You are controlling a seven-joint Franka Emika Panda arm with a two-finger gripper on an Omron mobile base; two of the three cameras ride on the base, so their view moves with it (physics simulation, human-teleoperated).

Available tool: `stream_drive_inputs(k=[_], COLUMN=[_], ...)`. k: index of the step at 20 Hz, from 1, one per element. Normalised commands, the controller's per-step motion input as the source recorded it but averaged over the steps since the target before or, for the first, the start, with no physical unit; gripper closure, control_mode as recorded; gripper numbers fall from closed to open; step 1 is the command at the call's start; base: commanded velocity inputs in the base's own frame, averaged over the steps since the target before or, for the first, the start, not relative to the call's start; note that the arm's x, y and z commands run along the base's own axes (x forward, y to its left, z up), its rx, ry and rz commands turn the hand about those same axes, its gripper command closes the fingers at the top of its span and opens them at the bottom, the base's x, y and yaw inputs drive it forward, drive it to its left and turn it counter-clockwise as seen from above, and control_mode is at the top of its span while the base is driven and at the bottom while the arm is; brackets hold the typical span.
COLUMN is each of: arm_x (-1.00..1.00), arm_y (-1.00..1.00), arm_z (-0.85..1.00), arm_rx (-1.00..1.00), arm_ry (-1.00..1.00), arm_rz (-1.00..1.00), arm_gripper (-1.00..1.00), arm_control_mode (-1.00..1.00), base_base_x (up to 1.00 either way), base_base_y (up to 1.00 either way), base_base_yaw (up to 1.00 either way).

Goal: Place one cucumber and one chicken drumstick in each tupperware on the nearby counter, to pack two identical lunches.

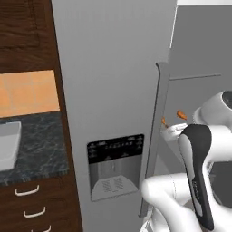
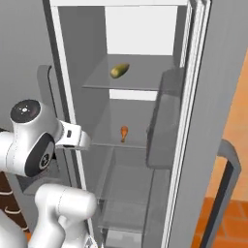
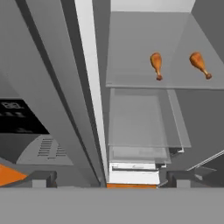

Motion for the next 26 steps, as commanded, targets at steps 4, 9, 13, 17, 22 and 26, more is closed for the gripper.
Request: stream_drive_inputs(k=[4,9,13,17,22,26], arm_x=[0.00,0.00,0.00,0.72,0.86,0.73], arm_y=[0.00,0.00,0.00,-0.15,-0.17,-0.05], arm_z=[0.00,0.00,0.00,0.00,0.00,-0.01], arm_rx=[0.00,0.00,0.00,0.00,0.00,0.00], arm_ry=[0.00,0.00,0.00,0.00,0.00,0.00], arm_rz=[0.00,0.00,0.00,0.00,0.00,0.00], arm_gripper=[-1.00,-1.00,-1.00,-1.00,-1.00,-1.00], arm_control_mode=[1.00,1.00,1.00,-1.00,-1.00,-1.00], base_base_x=[0.36,0.12,0.50,0.00,0.00,0.00], base_base_y=[-0.67,-0.70,-0.29,0.00,0.00,0.00], base_base_yaw=[0.05,-0.02,-0.01,0.00,0.00,0.00])
